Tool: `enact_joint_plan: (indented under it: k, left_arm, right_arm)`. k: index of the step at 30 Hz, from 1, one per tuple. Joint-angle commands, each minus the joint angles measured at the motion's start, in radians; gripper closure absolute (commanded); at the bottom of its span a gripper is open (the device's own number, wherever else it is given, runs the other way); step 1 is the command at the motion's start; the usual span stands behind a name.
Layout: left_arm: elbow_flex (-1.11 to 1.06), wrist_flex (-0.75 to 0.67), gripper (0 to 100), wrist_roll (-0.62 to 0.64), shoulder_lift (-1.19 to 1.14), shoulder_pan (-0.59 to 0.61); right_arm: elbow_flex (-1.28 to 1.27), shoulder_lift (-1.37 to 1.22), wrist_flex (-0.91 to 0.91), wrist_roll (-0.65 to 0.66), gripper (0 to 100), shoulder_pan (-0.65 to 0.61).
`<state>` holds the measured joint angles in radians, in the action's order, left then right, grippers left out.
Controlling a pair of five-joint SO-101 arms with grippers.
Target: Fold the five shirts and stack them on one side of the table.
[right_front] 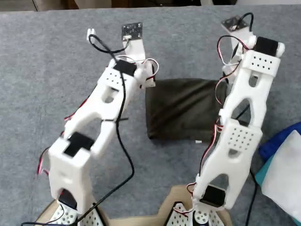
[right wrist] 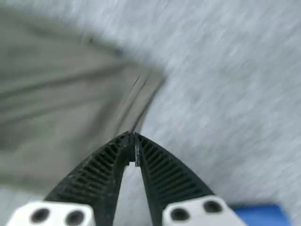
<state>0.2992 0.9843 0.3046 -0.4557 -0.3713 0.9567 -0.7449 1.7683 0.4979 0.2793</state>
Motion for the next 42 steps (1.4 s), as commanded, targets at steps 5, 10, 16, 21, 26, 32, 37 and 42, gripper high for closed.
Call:
enact_joint_plan:
  k: [5, 10, 16, 21, 26, 32, 37, 42]
  left_arm:
    - [0.39, 0.167, 98, 0.0, -0.216, 0.003]
    - [0.535, 0.21, 98, 0.0, -0.328, 0.003]
    - [0.623, 0.221, 98, 0.002, -0.464, -0.04]
    - [0.647, 0.221, 98, -0.005, -0.516, -0.023]
    - [0.667, 0.256, 98, -0.037, -0.524, 0.021]
    - [0.671, 0.255, 98, -0.049, -0.516, 0.015]
    - [0.87, 0.42, 98, -0.061, -0.486, 0.012]
    - [1.137, 0.612, 98, -0.198, -0.466, -0.021]
  right_arm:
    - [-0.846, 0.581, -0.23, -0.011, 99.3, 0.018]
    - [-1.38, 0.857, -0.531, -0.008, 99.2, 0.021]
    - [-1.557, 0.839, -0.707, 0.003, 99.2, 0.082]
    - [-1.503, 0.668, -0.726, 0.031, 99.2, 0.153]
    - [-1.448, 0.596, -0.71, 0.071, 99.2, 0.196]
    - [-1.409, 0.647, -0.661, 0.083, 99.3, 0.174]
    - [-1.317, 0.869, -0.476, 0.006, 99.2, 0.122]
    - [-1.282, 1.047, -0.319, -0.295, 99.2, 0.142]
